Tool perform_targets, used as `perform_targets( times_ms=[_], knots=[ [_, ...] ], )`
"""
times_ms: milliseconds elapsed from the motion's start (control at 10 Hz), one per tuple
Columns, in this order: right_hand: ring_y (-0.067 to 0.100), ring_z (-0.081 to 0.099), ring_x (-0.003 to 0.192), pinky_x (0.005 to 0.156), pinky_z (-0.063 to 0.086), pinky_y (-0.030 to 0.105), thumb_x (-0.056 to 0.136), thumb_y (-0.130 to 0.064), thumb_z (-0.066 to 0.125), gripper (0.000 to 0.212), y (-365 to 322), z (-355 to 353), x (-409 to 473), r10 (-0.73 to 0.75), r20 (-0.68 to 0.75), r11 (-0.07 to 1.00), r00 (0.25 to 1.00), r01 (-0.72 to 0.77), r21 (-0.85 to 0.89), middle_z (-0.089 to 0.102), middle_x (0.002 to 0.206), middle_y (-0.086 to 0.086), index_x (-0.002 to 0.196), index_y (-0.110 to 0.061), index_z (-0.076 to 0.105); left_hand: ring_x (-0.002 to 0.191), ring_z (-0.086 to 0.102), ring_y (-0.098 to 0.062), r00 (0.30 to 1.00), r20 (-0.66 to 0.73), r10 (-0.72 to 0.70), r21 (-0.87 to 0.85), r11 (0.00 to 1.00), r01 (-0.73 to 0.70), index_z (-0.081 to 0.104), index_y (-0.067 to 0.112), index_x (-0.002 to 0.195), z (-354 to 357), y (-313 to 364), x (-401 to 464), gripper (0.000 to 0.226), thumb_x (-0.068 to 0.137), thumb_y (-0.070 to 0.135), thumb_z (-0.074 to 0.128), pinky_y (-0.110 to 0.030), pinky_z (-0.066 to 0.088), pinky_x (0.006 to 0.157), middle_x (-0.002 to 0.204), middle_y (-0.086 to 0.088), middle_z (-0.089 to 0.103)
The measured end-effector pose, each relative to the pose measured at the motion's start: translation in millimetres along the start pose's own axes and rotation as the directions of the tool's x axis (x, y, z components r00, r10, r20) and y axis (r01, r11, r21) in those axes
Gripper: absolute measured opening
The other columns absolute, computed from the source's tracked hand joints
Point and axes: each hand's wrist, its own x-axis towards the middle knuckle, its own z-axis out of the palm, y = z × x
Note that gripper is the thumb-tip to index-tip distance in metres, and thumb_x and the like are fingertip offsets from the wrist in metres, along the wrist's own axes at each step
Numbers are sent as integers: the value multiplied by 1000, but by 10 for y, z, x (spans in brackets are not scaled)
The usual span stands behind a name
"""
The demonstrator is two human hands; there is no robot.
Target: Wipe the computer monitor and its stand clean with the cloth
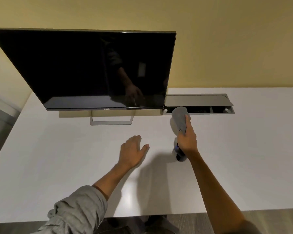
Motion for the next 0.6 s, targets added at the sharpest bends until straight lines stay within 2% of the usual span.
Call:
perform_targets(
  times_ms=[100, 200, 300, 400, 500, 600],
  knots=[
    [37, 49, 125, 100, 45, 48, 97, -18, 51, 71, 132, 155, 27, -98, 78, 921, 992, 121, -370, 29, 155, 9, 154, -28, 11, 135, 39, -31, 996, -3, 84, 289, 954, -80, 51, 11, 134, -98, -346, -2, 83, 81, 67, 21, -46, 30, 106, 141, -9, 49],
    [37, 24, 143, 110, 31, 53, 97, -51, 37, 70, 307, 347, 86, -10, 264, 682, 964, 200, -704, 12, 160, 10, 154, -30, 3, 150, 9, -31, 999, 23, 27, 451, 892, -35, 29, 14, 152, -275, -762, -13, 87, 85, 68, 13, -54, 10, 117, 162, -10, 19],
    [38, 13, 146, 114, 19, 57, 94, -65, 28, 74, 356, 427, 55, -18, 263, 590, 965, 222, -776, 7, 162, 10, 154, -30, 2, 151, 4, -29, 998, 70, -2, 472, 881, -31, 20, 15, 155, -347, -970, -57, 92, 84, 71, 5, -53, 9, 118, 164, -7, 11],
    [36, 6, 148, 117, 11, 58, 93, -69, 23, 78, 419, 459, -2, 24, 298, 570, 954, 232, -788, 0, 163, 9, 155, -29, -1, 152, -3, -25, 977, 207, -52, 387, 922, -32, 9, 17, 157, -400, -1190, -57, 93, 83, 74, 9, -52, 7, 119, 165, -4, -3],
    [34, 7, 148, 117, 13, 57, 92, -70, 21, 78, 434, 437, -38, 42, 329, 547, 944, 253, -798, 1, 163, 9, 155, -28, -1, 152, -2, -24, 973, 223, -50, 368, 929, -36, 8, 16, 157, -444, -1240, -48, 90, 88, 73, 15, -52, 6, 119, 165, -3, -4],
    [32, 21, 145, 113, 25, 58, 90, -72, 19, 80, 323, 378, -41, -148, 246, 597, 958, 285, -750, 17, 160, 8, 154, -25, 12, 148, 18, -30, 990, 90, 107, 299, 945, -130, 30, 10, 150, -525, -1193, -70, 82, 92, 66, 19, -53, 20, 115, 161, -9, 19]
  ],
)
